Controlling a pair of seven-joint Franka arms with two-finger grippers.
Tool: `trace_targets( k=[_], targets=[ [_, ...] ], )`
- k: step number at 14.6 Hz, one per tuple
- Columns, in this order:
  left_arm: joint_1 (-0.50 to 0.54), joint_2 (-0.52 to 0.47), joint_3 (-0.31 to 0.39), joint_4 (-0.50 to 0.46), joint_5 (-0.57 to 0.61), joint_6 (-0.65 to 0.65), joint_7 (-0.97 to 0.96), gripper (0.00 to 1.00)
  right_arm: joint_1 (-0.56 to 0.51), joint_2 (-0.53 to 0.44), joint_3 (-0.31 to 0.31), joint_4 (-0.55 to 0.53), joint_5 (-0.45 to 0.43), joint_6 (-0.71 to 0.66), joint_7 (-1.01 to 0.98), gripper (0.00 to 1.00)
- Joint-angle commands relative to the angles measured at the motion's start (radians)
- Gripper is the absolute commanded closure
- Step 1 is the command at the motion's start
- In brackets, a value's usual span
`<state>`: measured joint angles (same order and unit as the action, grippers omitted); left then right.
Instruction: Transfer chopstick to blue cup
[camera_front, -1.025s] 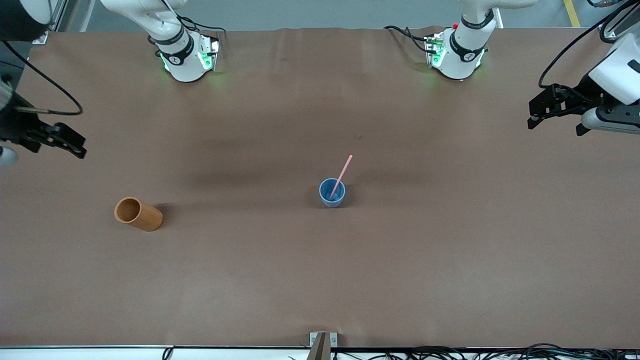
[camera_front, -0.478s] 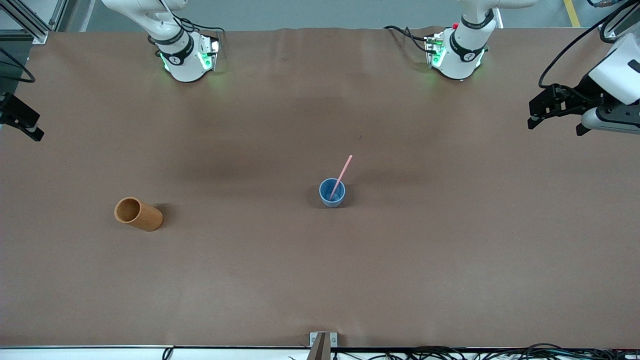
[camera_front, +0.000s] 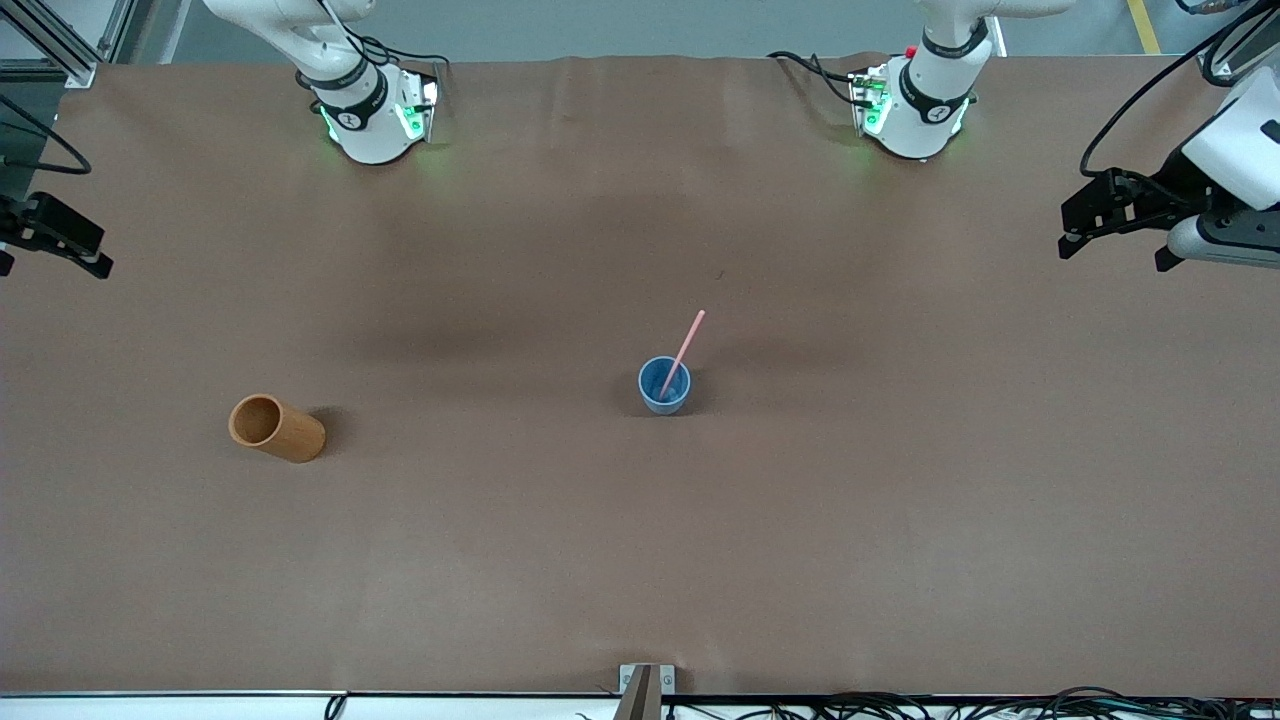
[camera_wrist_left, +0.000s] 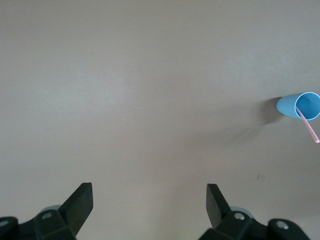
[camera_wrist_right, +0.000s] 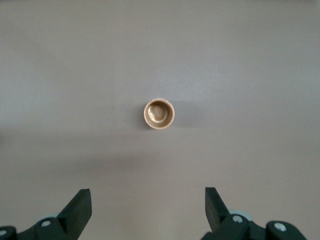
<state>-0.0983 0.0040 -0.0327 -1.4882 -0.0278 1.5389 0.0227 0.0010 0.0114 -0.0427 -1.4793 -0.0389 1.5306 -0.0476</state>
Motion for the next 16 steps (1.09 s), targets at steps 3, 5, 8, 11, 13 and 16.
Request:
trace_targets(
  k=[3, 5, 8, 11, 13, 16],
  targets=[
    [0.006, 0.008, 0.001, 0.022, -0.014, -0.023, 0.002, 0.0, -0.033, -0.043, 0.014, -0.056, 0.016, -0.009, -0.086, 0.0],
    [0.006, 0.008, 0.001, 0.022, -0.012, -0.023, 0.002, 0.0, -0.032, -0.067, 0.014, -0.082, 0.016, -0.006, -0.086, 0.0],
    [0.006, 0.008, 0.001, 0.022, -0.012, -0.025, 0.002, 0.0, -0.032, -0.064, 0.014, -0.081, 0.016, -0.012, -0.087, 0.0],
    [0.008, 0.008, 0.001, 0.022, -0.014, -0.025, 0.002, 0.0, -0.03, -0.059, 0.014, -0.07, 0.014, -0.013, -0.087, 0.0],
    [0.008, 0.008, 0.001, 0.022, -0.014, -0.025, 0.003, 0.0, -0.03, -0.059, 0.015, -0.07, 0.016, -0.018, -0.089, 0.0],
    [0.008, 0.008, 0.001, 0.022, -0.014, -0.025, 0.003, 0.0, -0.026, -0.06, 0.02, -0.07, 0.017, -0.04, -0.104, 0.0]
  ],
)
